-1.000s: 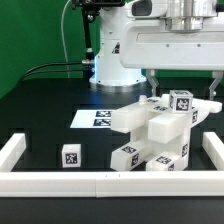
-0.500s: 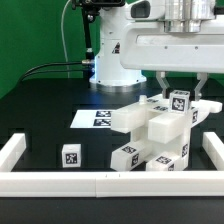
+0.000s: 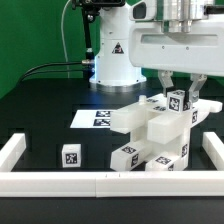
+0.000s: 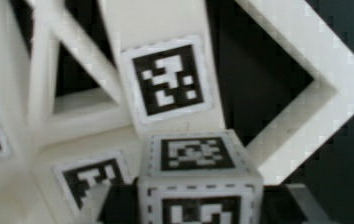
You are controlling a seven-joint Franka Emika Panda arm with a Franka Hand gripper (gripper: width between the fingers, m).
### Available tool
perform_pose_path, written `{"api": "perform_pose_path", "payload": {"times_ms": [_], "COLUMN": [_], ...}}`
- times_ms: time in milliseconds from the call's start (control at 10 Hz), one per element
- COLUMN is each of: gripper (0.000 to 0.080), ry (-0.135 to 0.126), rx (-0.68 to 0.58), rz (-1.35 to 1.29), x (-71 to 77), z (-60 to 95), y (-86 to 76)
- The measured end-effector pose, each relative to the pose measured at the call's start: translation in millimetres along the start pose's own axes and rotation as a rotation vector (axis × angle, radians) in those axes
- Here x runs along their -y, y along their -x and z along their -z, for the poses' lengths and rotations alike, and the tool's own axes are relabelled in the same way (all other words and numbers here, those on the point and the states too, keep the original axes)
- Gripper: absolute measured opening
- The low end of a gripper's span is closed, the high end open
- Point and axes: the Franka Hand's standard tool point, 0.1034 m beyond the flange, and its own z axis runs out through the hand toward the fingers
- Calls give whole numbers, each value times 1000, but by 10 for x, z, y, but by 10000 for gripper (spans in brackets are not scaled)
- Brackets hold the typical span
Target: Assemble chair
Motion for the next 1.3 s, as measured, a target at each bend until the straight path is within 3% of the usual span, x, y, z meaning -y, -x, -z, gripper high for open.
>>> {"api": "perform_pose_path", "payload": {"times_ms": [400,700,900,1300], "gripper": [282,291,604,647], "ry": [-8,-10,-10,-14], "rx": [8,10,4,1], "rz": [-389,-333,-105,240], "x": [24,24,64,73], "z": [-3,-3,18,26], "y": [48,45,55,39]}}
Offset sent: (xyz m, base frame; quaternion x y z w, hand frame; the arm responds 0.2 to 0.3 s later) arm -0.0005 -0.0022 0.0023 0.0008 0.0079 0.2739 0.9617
